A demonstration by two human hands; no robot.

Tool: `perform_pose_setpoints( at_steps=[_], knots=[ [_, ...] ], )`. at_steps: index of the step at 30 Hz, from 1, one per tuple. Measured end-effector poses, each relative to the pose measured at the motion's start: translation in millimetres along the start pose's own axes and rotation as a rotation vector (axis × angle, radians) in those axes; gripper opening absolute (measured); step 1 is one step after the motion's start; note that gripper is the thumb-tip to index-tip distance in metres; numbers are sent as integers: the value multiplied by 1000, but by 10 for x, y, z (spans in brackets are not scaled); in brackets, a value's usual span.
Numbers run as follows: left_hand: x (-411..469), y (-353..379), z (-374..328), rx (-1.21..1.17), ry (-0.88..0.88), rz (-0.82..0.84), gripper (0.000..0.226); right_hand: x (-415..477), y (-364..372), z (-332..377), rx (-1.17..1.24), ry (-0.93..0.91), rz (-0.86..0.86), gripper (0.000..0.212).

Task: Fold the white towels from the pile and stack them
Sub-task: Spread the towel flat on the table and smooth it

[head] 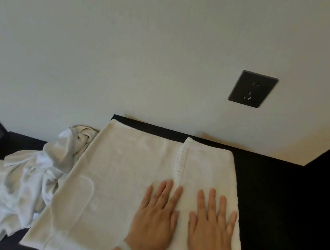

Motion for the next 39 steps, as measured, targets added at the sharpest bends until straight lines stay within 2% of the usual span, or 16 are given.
perform_pose_setpoints(
  at_steps=[3, 7, 10, 12, 15, 23, 28, 30, 32, 34, 36, 39],
  knots=[
    [-66, -4, 101, 11, -29, 69, 56, -30, -55, 116, 7, -30, -11, 96],
    [-209, -4, 435, 85, -64, 35, 56, -230, 23, 376, 17, -86, 104, 74],
    [-282, -10, 888, 111, -198, 44, 68, -244, 58, 368, 17, -110, 97, 72],
    [-327, -56, 1293, 112, -328, 18, 64, -218, 95, 322, -3, -112, 61, 72],
    [-468, -176, 1855, 59, -498, -2, 63, -218, 135, 335, -20, -107, 104, 70],
    [-544, -307, 2444, -327, -737, 21, 70, -240, 145, 339, -17, -194, 171, 68],
    [-591, -435, 2608, -466, -802, 112, 37, -251, 145, 341, -20, -208, 168, 69],
    [-630, -433, 2643, -742, -848, 174, 29, -247, 130, 341, -3, -203, 152, 70],
    [-659, -480, 2526, -1146, -820, 264, 33, -247, 109, 340, 15, -199, 152, 70],
    [-628, -624, 2318, -1436, -708, 329, 50, -236, 68, 311, 74, -178, 156, 68],
    [-517, -811, 2042, -1550, -570, 360, 56, -216, -2, 258, 203, -131, 162, 62],
    [-244, -1021, 1503, -1563, -419, 369, 61, -177, -192, 64, 653, 36, 124, 48]
  ],
)
Point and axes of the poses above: each hand's wrist, its own x-axis towards the middle knuckle, its own y-axis out of the palm, z = x × y, the point moved 8 cm from there along x, towards the middle knuckle, and after that the axes turned 4 degrees about x, right-handed, at the moved point
